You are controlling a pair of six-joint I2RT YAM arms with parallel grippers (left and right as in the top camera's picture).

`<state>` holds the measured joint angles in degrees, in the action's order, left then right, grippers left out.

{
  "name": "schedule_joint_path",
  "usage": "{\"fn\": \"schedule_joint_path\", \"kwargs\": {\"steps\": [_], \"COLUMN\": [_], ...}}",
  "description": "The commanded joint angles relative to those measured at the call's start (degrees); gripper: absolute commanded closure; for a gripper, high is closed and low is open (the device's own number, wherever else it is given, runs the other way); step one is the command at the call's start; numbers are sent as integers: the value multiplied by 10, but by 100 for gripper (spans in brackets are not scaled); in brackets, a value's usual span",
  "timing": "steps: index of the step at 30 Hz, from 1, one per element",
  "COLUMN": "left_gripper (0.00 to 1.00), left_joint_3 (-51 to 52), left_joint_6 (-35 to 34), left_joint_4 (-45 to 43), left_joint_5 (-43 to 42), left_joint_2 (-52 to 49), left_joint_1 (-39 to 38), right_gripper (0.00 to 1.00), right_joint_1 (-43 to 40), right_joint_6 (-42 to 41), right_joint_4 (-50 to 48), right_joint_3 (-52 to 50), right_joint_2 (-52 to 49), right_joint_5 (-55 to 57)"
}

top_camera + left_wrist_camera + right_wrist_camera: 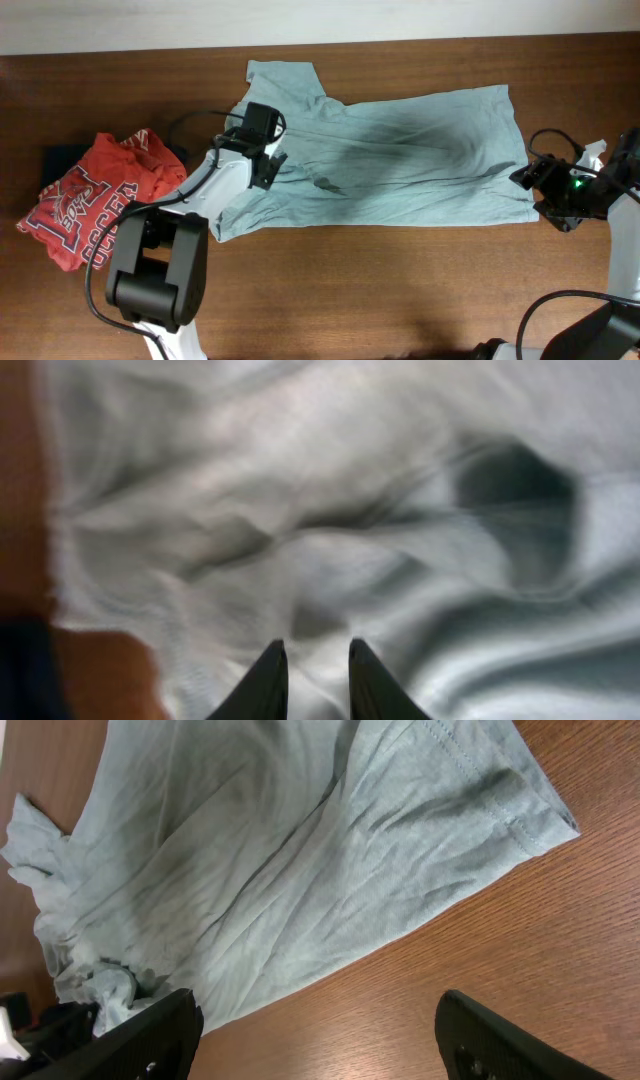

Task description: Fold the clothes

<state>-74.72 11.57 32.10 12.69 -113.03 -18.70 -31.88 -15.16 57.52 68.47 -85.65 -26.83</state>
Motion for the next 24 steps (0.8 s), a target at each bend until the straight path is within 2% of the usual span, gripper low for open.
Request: {"fn": "schedule_joint_path", "kwargs": {"steps": [1,6,16,20,24], "left_gripper": [81,85,87,79,69], "left_joint_3": [-11,-11,-11,-20,-105], "left_joint_6": [30,80,80,80,56], "left_joint_4": [14,-19,-136,-192,-145], "left_joint_5": [-81,-110,-81,-57,-9], "left_joint_2": [3,0,-75,-78,-76], "left_joint_1": [-23,-41,-40,-41,-47], "right_gripper": [21,21,21,21,21], "right_joint_1": [4,4,4,4,4], "right_joint_6": [3,3,3,3,3], "right_joint_4": [-1,-7,-5,-4,-2], "right_joint_3": [10,10,10,10,10], "right_joint_2": [8,8,8,8,8], "right_joint_5": [7,7,7,7,7]}}
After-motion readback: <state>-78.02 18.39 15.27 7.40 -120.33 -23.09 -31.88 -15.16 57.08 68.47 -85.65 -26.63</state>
